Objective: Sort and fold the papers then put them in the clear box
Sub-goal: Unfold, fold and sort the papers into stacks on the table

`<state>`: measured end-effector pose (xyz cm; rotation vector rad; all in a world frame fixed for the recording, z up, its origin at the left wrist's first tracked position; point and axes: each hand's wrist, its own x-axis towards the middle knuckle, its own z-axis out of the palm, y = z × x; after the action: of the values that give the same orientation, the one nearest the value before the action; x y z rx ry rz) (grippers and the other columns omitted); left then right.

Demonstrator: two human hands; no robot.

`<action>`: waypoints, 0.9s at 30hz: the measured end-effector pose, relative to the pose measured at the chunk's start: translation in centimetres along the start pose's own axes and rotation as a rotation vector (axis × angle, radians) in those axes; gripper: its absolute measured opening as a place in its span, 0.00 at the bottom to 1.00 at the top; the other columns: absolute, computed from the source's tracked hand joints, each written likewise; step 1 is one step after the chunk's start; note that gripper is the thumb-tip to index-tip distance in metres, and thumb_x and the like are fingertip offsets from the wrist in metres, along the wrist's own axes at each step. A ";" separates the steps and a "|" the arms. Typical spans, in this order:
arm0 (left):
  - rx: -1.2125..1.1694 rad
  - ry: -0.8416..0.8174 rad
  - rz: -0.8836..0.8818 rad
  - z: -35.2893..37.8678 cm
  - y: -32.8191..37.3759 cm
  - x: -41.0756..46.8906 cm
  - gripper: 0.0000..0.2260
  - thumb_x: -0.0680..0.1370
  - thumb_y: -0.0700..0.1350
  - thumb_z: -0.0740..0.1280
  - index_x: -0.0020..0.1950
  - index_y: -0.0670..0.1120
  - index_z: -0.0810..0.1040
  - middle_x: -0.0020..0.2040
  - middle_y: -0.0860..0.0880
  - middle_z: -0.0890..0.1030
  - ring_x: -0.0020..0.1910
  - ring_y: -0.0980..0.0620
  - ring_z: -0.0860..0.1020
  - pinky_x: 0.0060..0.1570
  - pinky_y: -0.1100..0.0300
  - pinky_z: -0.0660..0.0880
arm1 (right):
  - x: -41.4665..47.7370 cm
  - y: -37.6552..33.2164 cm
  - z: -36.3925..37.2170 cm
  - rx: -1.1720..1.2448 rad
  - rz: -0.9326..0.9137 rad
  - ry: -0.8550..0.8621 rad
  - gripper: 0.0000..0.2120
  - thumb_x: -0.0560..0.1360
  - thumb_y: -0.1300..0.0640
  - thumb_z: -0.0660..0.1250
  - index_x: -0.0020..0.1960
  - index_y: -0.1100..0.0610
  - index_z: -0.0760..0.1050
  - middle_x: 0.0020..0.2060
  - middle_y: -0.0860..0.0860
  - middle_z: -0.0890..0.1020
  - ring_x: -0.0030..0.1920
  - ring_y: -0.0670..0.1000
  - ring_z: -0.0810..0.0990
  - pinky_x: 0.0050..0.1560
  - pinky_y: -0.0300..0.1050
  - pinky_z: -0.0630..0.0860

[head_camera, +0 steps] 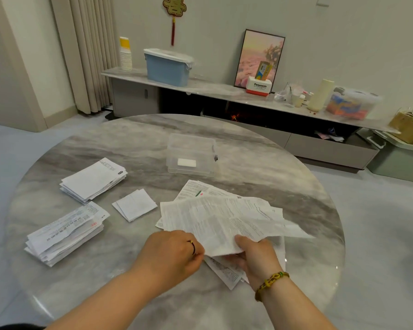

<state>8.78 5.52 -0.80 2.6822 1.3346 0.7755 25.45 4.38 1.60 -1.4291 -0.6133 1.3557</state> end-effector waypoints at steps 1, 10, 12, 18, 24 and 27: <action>-0.049 -0.050 -0.041 -0.4 0.2 0.0 0.17 0.65 0.58 0.54 0.28 0.56 0.81 0.28 0.66 0.78 0.27 0.66 0.76 0.21 0.74 0.68 | 0.2 0.0 -0.1 -0.066 -0.018 0.040 0.13 0.75 0.71 0.58 0.55 0.59 0.73 0.48 0.57 0.79 0.49 0.59 0.78 0.43 0.53 0.81; -0.606 0.095 -0.685 -2.5 -3.0 0.5 0.07 0.76 0.45 0.65 0.53 0.54 0.78 0.41 0.63 0.74 0.48 0.55 0.75 0.48 0.67 0.66 | 0.9 -3.9 -2.7 -0.510 -0.188 -0.101 0.08 0.74 0.68 0.63 0.42 0.58 0.76 0.36 0.54 0.80 0.38 0.55 0.79 0.48 0.56 0.77; -0.697 0.097 -0.761 -2.5 -3.1 0.8 0.14 0.77 0.45 0.63 0.62 0.46 0.75 0.45 0.60 0.74 0.51 0.56 0.72 0.51 0.67 0.63 | 1.0 -4.4 -2.9 -0.574 -0.190 -0.199 0.10 0.74 0.68 0.63 0.40 0.54 0.77 0.35 0.50 0.82 0.37 0.51 0.80 0.48 0.56 0.77; -0.994 -0.048 -0.891 -1.8 -3.3 1.3 0.17 0.78 0.50 0.60 0.65 0.46 0.71 0.55 0.53 0.76 0.55 0.55 0.73 0.59 0.62 0.67 | 1.6 -4.5 -2.6 -0.627 -0.159 -0.397 0.10 0.72 0.68 0.66 0.42 0.54 0.79 0.38 0.48 0.84 0.39 0.49 0.83 0.46 0.50 0.78; -1.046 -0.170 -0.958 -1.5 -4.4 1.2 0.23 0.74 0.56 0.65 0.66 0.47 0.71 0.62 0.52 0.77 0.61 0.54 0.74 0.66 0.55 0.68 | 2.2 -4.0 -2.0 -0.528 -0.119 -0.461 0.19 0.55 0.55 0.72 0.46 0.57 0.80 0.50 0.63 0.82 0.55 0.68 0.77 0.59 0.71 0.67; -1.132 -0.247 -0.990 -1.8 -4.7 1.2 0.10 0.78 0.49 0.62 0.55 0.47 0.78 0.53 0.53 0.82 0.54 0.55 0.79 0.56 0.61 0.74 | 2.8 -3.9 -2.2 -0.475 -0.093 -0.496 0.24 0.51 0.53 0.72 0.47 0.56 0.80 0.49 0.57 0.84 0.54 0.62 0.80 0.61 0.66 0.70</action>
<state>5.11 9.00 0.06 1.0334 1.3081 0.6771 29.27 7.48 3.56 -1.4005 -1.3827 1.5652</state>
